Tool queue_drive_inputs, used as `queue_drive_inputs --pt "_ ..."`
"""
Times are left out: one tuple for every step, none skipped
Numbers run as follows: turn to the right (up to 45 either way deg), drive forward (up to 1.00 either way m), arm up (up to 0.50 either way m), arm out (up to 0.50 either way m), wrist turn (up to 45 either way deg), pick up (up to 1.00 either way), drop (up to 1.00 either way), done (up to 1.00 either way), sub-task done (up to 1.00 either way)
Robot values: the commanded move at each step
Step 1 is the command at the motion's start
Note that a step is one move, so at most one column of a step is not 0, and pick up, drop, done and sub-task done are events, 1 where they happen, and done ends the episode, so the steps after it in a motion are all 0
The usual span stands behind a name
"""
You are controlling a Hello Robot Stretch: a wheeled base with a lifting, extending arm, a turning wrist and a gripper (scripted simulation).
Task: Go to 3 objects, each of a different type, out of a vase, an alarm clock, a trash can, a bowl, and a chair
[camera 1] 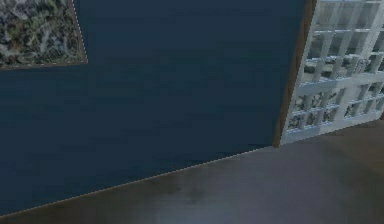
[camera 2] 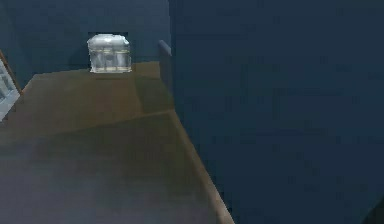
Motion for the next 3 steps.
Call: queue_drive_inputs --pt "45.0 0.00 0.00 0.00 0.0 0.00 0.00 0.00 0.00" --pt "21.0 0.00 0.00 0.00 0.0 0.00 0.00 0.00 0.00" --pt "0.0 1.00 0.00 0.00 0.0 0.00 0.00 0.00 0.00"
